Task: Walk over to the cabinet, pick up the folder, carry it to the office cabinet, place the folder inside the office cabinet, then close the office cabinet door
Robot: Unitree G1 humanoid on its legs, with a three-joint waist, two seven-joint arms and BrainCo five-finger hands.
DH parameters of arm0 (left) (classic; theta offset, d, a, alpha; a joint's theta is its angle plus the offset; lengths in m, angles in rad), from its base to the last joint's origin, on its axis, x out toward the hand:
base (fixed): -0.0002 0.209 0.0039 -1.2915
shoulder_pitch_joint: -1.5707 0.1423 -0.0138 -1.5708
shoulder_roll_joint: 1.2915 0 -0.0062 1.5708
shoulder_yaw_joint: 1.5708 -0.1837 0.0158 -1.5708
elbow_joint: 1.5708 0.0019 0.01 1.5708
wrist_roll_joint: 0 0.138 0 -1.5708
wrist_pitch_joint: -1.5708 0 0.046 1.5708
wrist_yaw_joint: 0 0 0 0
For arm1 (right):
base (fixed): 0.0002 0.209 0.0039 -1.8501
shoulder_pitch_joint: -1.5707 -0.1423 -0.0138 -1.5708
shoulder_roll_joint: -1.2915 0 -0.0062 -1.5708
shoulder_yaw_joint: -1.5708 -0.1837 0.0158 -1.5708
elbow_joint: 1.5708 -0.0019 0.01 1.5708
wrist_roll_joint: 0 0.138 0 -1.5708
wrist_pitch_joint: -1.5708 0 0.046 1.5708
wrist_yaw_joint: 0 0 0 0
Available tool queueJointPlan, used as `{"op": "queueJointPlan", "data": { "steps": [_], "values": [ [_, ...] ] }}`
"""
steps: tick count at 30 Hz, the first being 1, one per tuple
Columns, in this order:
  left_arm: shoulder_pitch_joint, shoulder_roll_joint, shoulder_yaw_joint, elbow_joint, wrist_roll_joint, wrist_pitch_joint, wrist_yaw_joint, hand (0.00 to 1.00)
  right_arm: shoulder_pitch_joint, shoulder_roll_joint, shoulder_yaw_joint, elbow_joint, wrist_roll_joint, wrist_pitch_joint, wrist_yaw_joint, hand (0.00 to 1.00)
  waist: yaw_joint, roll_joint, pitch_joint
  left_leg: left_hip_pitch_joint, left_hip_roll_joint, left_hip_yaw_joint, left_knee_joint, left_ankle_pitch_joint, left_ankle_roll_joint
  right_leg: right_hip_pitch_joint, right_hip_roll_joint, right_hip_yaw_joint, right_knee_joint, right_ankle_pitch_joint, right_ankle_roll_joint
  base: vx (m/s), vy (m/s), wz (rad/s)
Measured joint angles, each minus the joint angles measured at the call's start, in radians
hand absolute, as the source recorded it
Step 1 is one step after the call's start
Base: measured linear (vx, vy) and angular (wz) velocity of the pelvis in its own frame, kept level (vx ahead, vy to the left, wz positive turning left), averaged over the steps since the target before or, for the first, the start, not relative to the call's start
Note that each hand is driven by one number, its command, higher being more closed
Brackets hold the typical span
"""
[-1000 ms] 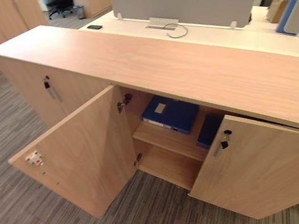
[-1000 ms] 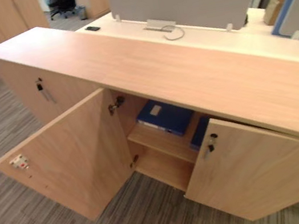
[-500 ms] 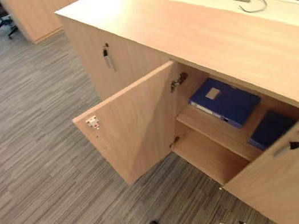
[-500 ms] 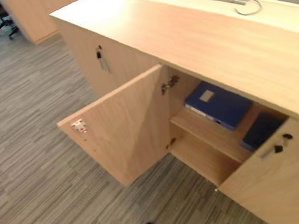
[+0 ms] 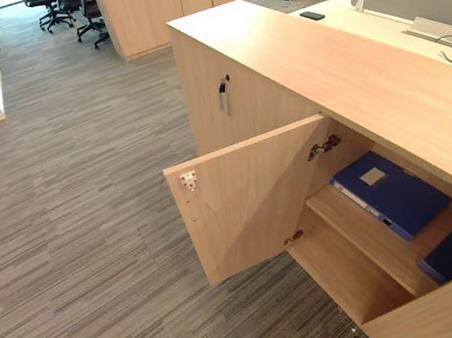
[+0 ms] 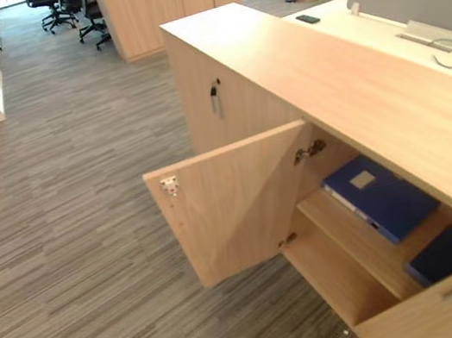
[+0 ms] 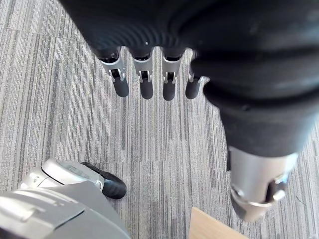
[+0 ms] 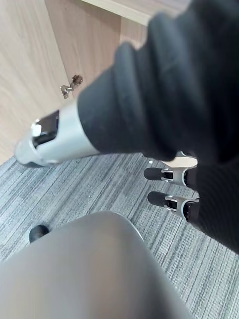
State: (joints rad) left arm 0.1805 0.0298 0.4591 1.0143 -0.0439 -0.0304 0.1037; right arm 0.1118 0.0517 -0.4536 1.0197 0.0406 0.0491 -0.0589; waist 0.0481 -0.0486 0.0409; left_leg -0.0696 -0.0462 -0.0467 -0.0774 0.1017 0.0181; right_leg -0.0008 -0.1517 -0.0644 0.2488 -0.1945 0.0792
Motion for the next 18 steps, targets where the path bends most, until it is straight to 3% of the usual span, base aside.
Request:
{"op": "queueJointPlan", "data": {
  "steps": [8,10,11,13,14,16,17,18],
  "values": [
    [-0.016,0.004,0.006,0.016,-0.040,0.001,-0.009,0.00,-0.002,0.000,-0.055,0.006,-0.020,0.010,0.001,0.00,-0.001,-0.006,0.024,0.033,0.021,-0.040,-0.007,0.023,-0.023,0.076,0.022,-0.070,-0.038,-0.022,-0.010,-0.01,-0.119,0.18],
    [-0.023,0.018,0.012,0.015,-0.082,0.003,-0.036,0.00,-0.007,0.007,-0.061,-0.003,-0.017,0.009,0.003,0.00,-0.021,-0.023,0.044,-0.042,0.049,0.119,0.145,-0.050,-0.011,0.076,-0.003,-0.116,-0.032,-0.022,-0.010,-0.09,0.039,0.51],
    [-0.030,0.022,0.013,0.012,-0.129,0.003,-0.049,0.00,-0.012,0.003,-0.068,-0.004,-0.008,0.008,0.004,0.00,-0.026,-0.016,0.061,-0.102,0.099,0.210,0.309,-0.115,-0.003,0.079,-0.006,-0.132,-0.017,-0.024,-0.007,-0.07,0.067,0.50],
    [-0.032,0.017,0.019,-0.004,-0.153,0.003,-0.056,0.00,-0.011,-0.005,-0.069,-0.006,-0.001,0.009,0.006,0.00,-0.019,-0.013,0.064,-0.137,0.142,0.231,0.446,-0.195,-0.015,0.078,-0.007,-0.115,0.008,-0.040,0.005,-0.03,0.123,-0.05],
    [-0.036,0.018,0.018,-0.017,-0.158,0.003,-0.057,0.00,-0.011,-0.005,-0.070,-0.006,0.001,0.009,0.006,0.00,-0.018,-0.004,0.063,-0.141,0.144,0.234,0.465,-0.208,-0.014,0.078,-0.008,-0.103,0.011,-0.040,0.005,-0.02,0.188,-0.30],
    [-0.085,0.032,0.003,-0.079,-0.199,0.003,-0.065,0.00,-0.006,-0.006,-0.071,-0.007,0.014,0.009,0.009,0.00,-0.017,-0.017,0.062,-0.170,0.124,0.257,0.456,-0.226,-0.022,0.054,-0.024,-0.081,0.006,-0.040,0.005,-0.03,0.206,-0.17],
    [-0.132,0.062,-0.013,-0.099,-0.229,0.003,-0.070,0.00,0.003,-0.004,-0.078,-0.005,0.018,0.011,0.011,0.00,-0.023,-0.049,0.053,-0.170,0.105,0.290,0.430,-0.249,-0.058,0.028,-0.062,-0.063,-0.013,-0.029,0.000,-0.04,0.216,-0.05],
    [-0.167,0.090,-0.015,-0.119,-0.245,0.003,-0.077,0.00,0.006,-0.003,-0.098,-0.007,0.017,0.009,0.016,0.00,-0.035,-0.050,0.051,-0.227,0.128,0.261,0.611,-0.290,0.007,0.003,-0.071,-0.063,-0.013,-0.016,0.013,-0.05,0.229,-0.36]
  ]
}}
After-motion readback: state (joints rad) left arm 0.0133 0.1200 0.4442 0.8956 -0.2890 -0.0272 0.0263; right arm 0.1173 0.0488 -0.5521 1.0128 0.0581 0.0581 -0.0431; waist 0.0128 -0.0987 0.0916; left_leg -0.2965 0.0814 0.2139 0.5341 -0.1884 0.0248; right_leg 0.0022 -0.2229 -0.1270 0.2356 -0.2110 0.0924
